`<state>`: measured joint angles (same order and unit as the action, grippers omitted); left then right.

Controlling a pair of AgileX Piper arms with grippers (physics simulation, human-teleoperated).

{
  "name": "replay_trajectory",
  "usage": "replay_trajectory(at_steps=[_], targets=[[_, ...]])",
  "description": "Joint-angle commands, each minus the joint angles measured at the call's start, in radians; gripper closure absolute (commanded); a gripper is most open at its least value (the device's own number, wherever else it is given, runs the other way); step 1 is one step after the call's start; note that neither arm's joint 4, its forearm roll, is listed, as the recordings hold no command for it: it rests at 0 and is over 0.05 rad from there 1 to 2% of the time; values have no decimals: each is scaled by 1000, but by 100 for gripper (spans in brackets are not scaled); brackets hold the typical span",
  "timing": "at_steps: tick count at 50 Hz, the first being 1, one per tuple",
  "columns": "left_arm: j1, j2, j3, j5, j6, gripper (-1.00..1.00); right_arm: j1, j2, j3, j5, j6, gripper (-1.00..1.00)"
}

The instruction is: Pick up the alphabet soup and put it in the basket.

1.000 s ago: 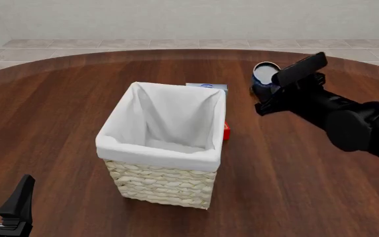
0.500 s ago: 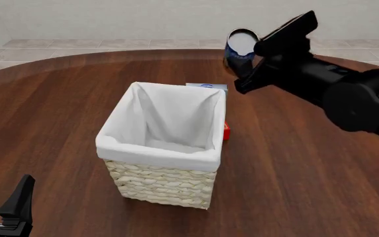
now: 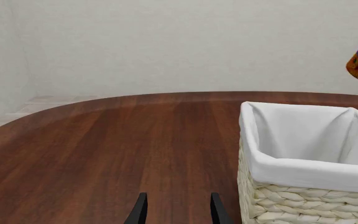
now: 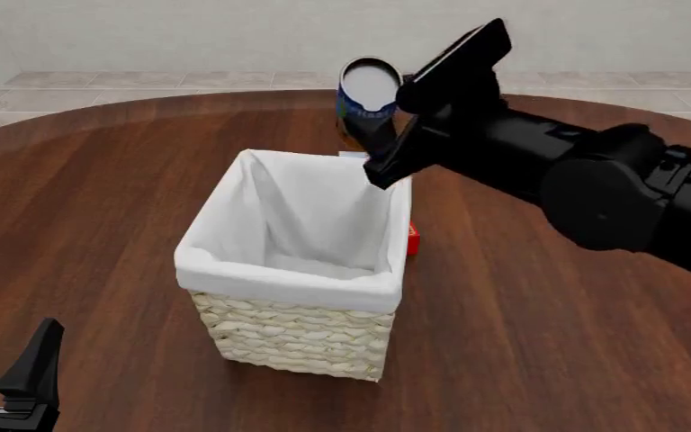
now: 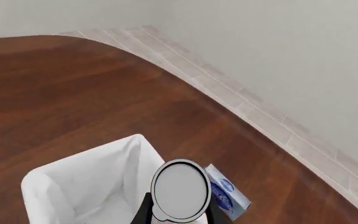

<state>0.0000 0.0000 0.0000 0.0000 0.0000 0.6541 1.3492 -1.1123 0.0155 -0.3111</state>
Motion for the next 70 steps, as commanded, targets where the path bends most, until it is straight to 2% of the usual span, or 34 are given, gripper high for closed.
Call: replay_trajectory(at_steps=[1, 14, 22, 35, 52, 70], targets=[[0, 0, 0, 0, 0, -100, 78, 30, -33, 4, 46, 100], [0, 0, 0, 0, 0, -100, 147, 100, -74, 24, 61, 100], [0, 0, 0, 0, 0, -100, 190, 152, -115, 79, 64, 100], [0, 0, 0, 0, 0, -100, 174, 204, -186, 171, 60, 100], [0, 0, 0, 0, 0, -100, 147, 264, -220, 239, 50, 100], [0, 0, 0, 0, 0, -100, 122, 305, -227, 323, 5, 100]])
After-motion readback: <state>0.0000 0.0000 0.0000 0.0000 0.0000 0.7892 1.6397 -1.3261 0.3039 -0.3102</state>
